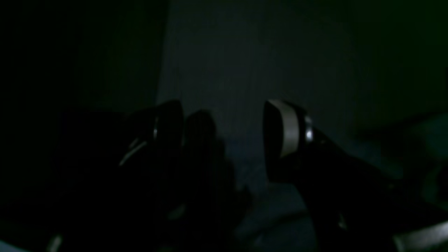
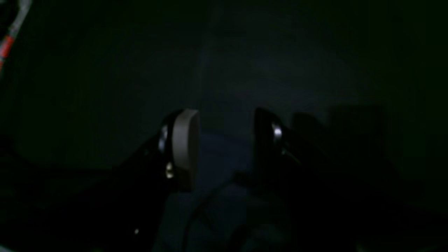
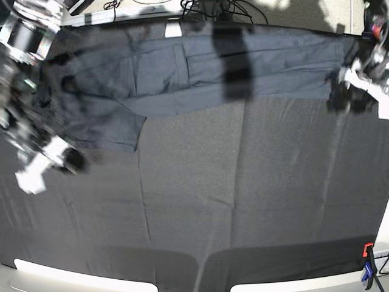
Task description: Layout the t-shirt on the table in an organized manner, then fold the t-shirt properly
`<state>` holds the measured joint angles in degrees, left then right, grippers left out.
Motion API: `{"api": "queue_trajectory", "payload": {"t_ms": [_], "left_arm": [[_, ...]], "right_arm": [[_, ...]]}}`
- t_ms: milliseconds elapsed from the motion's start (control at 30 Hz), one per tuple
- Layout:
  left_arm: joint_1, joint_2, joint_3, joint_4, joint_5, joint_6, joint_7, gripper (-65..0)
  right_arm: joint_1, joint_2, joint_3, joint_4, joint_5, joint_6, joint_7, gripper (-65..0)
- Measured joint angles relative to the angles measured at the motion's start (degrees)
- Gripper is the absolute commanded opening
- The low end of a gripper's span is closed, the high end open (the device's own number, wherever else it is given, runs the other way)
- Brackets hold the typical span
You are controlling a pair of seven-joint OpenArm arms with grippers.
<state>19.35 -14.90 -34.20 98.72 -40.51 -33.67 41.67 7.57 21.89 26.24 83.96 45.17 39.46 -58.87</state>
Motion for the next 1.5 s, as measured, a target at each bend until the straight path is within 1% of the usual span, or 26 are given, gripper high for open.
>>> {"api": "queue_trajectory", "payload": {"t_ms": [33,67,100,167,233,267,333,400,433,467,567,600,700,833,1000,1133,1267,1367,1400,1467,1500], "left_arm": [[-0.83,1.20,0.04,0.02,0.02,0.00,0.13,-30.9],[-1.53,2.43,0.15,0.02,0.07,-0.07,0.39,-30.9],[-2.12,3.34,0.70,0.02,0.33,-1.33,0.37,-30.9],[-3.06,4.79,2.23,0.02,0.39,-2.56,0.37,-30.9],[-3.52,5.18,4.74,0.02,0.31,-2.58,0.37,-30.9],[-3.56,5.18,5.99,0.04,0.35,-2.58,0.35,-30.9],[-3.82,5.20,8.02,0.04,2.71,-2.60,0.37,-30.9],[-4.02,5.16,9.29,0.02,5.27,-2.58,0.11,-30.9],[-4.00,5.20,9.51,0.02,6.27,-2.62,-1.33,-30.9],[-4.04,5.20,9.60,0.02,6.12,-2.58,-1.33,-30.9],[-4.00,5.03,9.60,0.04,6.23,-2.58,-1.31,-30.9],[-4.00,5.05,9.60,0.02,6.25,-2.58,-1.29,-30.9],[-4.00,5.03,9.62,0.02,6.23,-2.58,-1.31,-30.9],[-4.00,5.05,9.62,0.02,6.25,-2.60,-1.31,-30.9],[-4.00,5.03,9.62,0.02,6.25,-2.58,-1.33,-30.9],[-4.00,5.05,9.62,0.02,6.25,-2.58,-1.31,-30.9],[-4.00,5.03,9.60,0.04,6.27,-2.58,-1.18,-30.9],[-4.00,5.05,9.62,0.02,6.25,-2.58,-1.31,-30.9],[-4.00,5.05,9.62,0.02,6.25,-2.58,-1.29,-30.9],[-4.02,5.03,9.62,0.02,6.25,-2.60,-1.31,-30.9],[-4.00,5.03,9.60,0.02,6.25,-2.58,-1.31,-30.9]], "right_arm": [[1.03,-0.68,-0.70,0.00,-0.63,0.00,-0.68,-39.7],[1.97,-1.05,-1.77,0.00,-3.28,0.02,-0.66,-39.7],[2.86,-1.14,-3.02,-0.33,-5.90,0.02,-0.68,-39.7],[4.28,-0.90,-6.05,-1.95,-10.01,0.02,-0.81,-39.7],[5.73,-0.94,-9.18,-4.35,-14.84,-1.27,-0.83,-39.7],[6.60,-1.03,-10.54,-5.97,-16.11,-2.01,-0.83,-39.7],[8.37,-1.11,-12.39,-9.38,-18.12,-3.67,-1.03,-39.7],[10.38,-1.16,-13.29,-13.16,-19.54,-3.91,-3.37,-39.7],[11.26,-1.09,-13.40,-14.82,-20.33,-4.04,-5.05,-39.7],[11.98,-0.92,-13.40,-16.26,-20.79,-4.11,-5.95,-39.7],[13.31,0.42,-13.40,-19.58,-21.62,-4.13,-6.08,-39.7],[13.40,0.98,-13.40,-20.28,-22.53,-4.55,-6.14,-39.7],[13.33,3.52,-13.40,-22.34,-22.71,-6.40,-6.25,-39.7],[13.22,6.93,-13.40,-24.00,-22.91,-6.54,-6.71,-39.7],[13.40,9.42,-13.40,-24.76,-22.67,-6.56,-6.78,-39.7],[13.38,9.44,-13.40,-28.96,-21.66,-6.56,-6.56,-39.7],[14.25,9.33,-13.29,-33.51,-20.74,-6.56,-2.12,-39.7],[14.34,8.76,-13.00,-34.56,-20.46,-6.54,-0.94,-39.7],[14.34,8.74,-13.00,-34.62,-20.48,-6.38,-0.94,-39.7],[14.51,8.61,-13.00,-34.64,-20.96,-4.74,-0.87,-39.7],[14.64,8.57,-13.00,-34.64,-20.94,-4.44,-0.87,-39.7]]}}
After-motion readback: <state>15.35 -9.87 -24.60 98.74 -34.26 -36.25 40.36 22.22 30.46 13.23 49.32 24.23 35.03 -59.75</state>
